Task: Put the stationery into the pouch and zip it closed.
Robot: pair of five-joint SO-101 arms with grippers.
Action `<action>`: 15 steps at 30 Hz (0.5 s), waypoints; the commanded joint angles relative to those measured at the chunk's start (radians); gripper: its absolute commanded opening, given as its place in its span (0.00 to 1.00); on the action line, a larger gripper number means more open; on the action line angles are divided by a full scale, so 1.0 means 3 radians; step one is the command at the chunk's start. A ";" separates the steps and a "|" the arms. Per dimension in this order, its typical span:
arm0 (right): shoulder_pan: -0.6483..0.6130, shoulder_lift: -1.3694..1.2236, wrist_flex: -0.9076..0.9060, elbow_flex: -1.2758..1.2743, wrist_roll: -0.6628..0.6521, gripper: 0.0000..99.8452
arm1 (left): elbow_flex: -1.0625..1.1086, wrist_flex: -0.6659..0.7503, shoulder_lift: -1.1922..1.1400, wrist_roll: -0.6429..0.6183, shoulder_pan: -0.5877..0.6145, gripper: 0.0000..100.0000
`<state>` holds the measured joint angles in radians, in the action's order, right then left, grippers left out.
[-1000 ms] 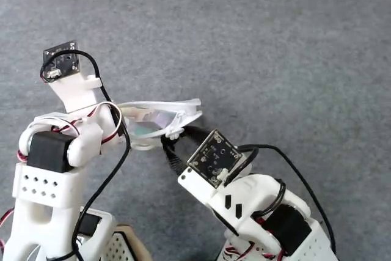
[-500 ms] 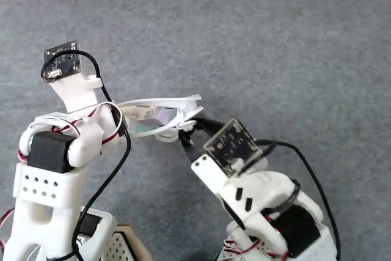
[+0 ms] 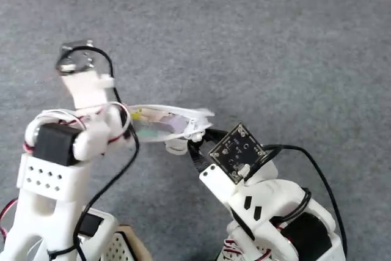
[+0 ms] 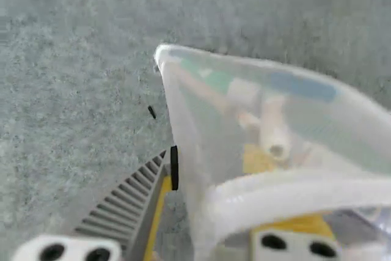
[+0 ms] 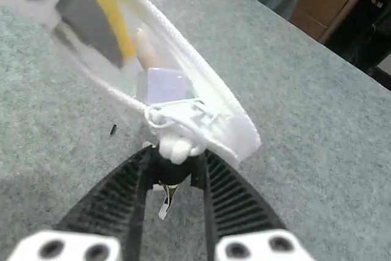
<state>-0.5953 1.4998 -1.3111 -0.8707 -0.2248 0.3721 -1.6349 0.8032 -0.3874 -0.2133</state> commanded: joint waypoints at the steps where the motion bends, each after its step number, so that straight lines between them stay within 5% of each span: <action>1: 0.0046 -0.0038 -0.0005 0.0115 0.0005 0.01 | -0.0161 -0.0102 0.0046 0.0041 -0.0258 0.25; 15: 0.0046 -0.0038 -0.0005 0.0136 0.0005 0.01 | -0.1158 -0.0414 0.0184 0.0609 -0.0652 0.26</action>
<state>-0.5938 1.4998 -1.3111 -0.8707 -0.2248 0.1527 -1.7499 0.8124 -0.2294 -0.3544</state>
